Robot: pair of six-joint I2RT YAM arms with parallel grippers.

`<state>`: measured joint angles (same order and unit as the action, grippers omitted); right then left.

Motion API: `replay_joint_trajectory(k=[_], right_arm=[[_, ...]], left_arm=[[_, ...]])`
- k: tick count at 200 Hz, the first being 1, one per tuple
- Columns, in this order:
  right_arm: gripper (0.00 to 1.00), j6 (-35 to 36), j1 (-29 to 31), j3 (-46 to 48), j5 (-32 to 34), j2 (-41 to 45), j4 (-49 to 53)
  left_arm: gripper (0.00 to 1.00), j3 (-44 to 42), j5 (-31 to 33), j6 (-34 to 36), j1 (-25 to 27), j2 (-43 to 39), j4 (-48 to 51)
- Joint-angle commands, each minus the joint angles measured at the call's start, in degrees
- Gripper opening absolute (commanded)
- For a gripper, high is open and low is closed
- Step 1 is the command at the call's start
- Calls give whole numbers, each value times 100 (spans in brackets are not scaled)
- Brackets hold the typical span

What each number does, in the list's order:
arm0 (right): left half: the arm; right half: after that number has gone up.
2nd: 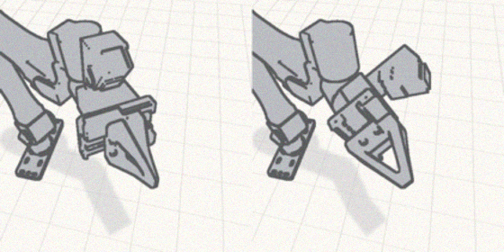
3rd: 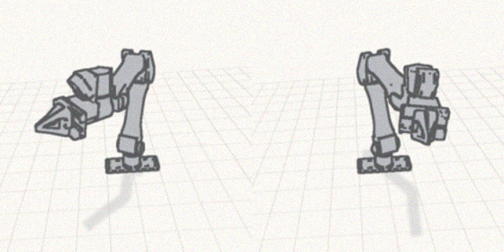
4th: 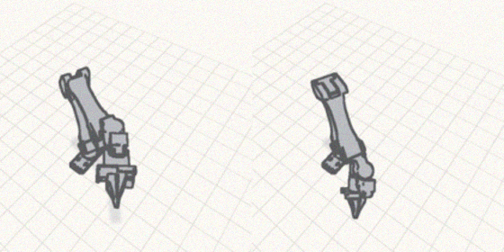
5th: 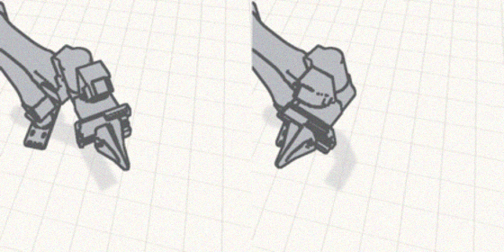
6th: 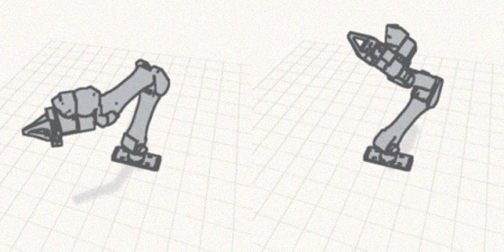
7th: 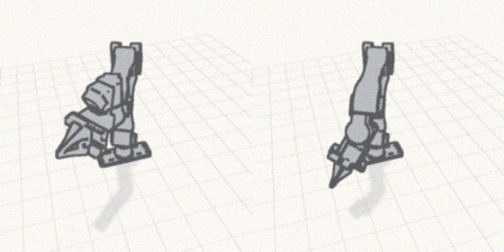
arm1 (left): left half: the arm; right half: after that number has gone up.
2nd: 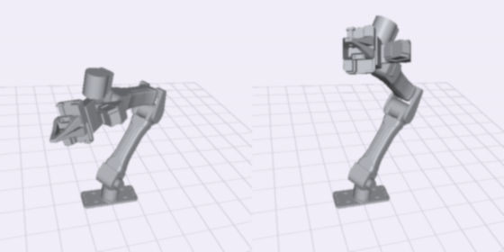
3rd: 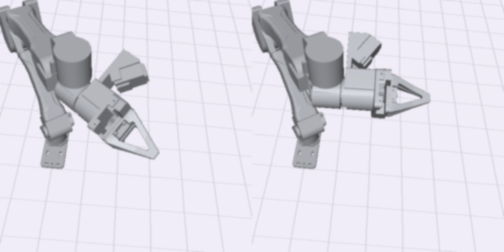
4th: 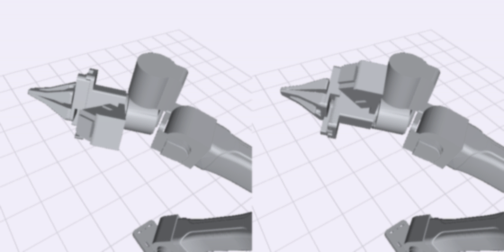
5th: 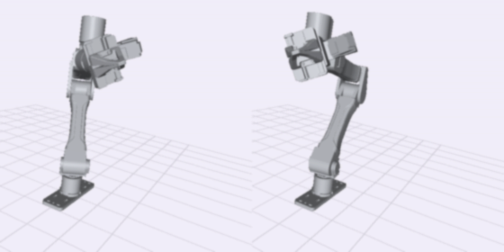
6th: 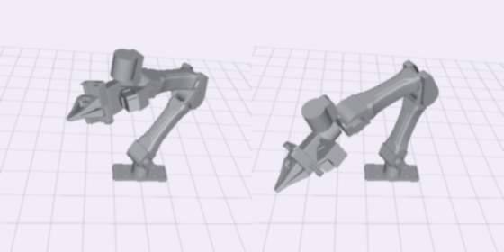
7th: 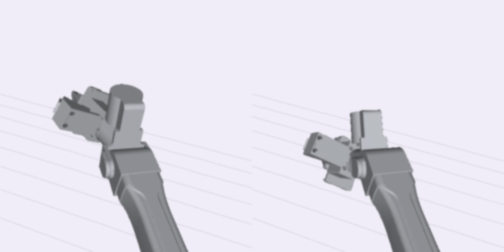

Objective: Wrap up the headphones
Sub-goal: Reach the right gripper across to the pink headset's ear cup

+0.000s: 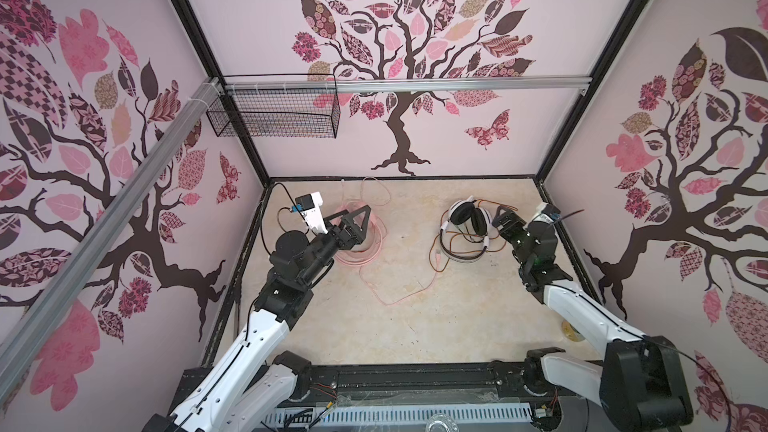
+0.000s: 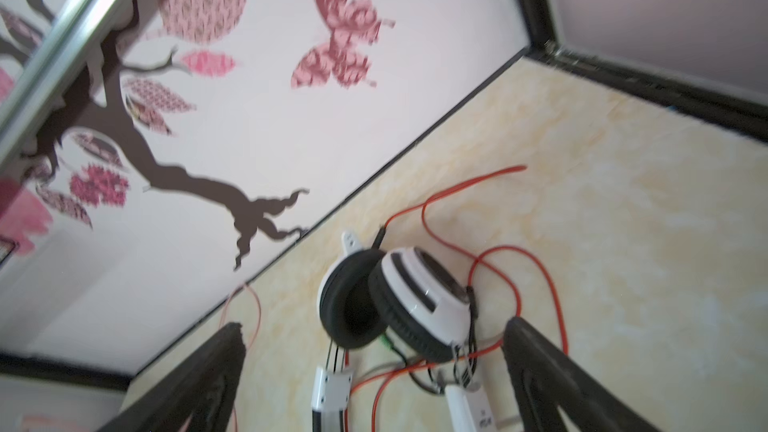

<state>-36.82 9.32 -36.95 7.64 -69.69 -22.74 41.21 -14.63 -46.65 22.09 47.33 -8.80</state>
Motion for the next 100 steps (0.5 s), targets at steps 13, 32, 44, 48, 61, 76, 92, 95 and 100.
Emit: replay_joint_trajectory(k=[13, 32, 44, 48, 61, 76, 92, 95, 100], right_arm=[[99, 1613, 1793, -2847, -823, -1932, 2161], [100, 2559, 2651, -4402, -346, -3078, 3364], [100, 2900, 2943, -5113, -276, -3655, 3802], [100, 2947, 3006, -5334, -318, -3820, 3928], [99, 2958, 3082, -5891, -593, -4264, 4205], [100, 2855, 3082, -6262, -878, -4572, 4236], [100, 2733, 3084, -6553, -982, -4848, 4207], [100, 2706, 3080, -6606, -1001, -4912, 4204], [100, 2677, 3084, -6700, -1025, -5005, 4216]], left_arm=[[98, -439, -1201, -2227, -540, -1478, 1484], [98, 526, -794, -611, -349, -1415, 3555], [98, 1140, -62, 52, -339, -1413, 4739], [98, 1285, 167, 314, -341, -1451, 4968], [98, 1605, 914, 955, -345, -1678, 5496], [98, 1898, 1520, 1555, -264, -1942, 5856], [98, 2118, 1808, 1929, -71, -1990, 6203], [98, 2102, 1824, 1947, -54, -2004, 6221], [98, 2067, 1864, 1977, -25, -2038, 6248]])
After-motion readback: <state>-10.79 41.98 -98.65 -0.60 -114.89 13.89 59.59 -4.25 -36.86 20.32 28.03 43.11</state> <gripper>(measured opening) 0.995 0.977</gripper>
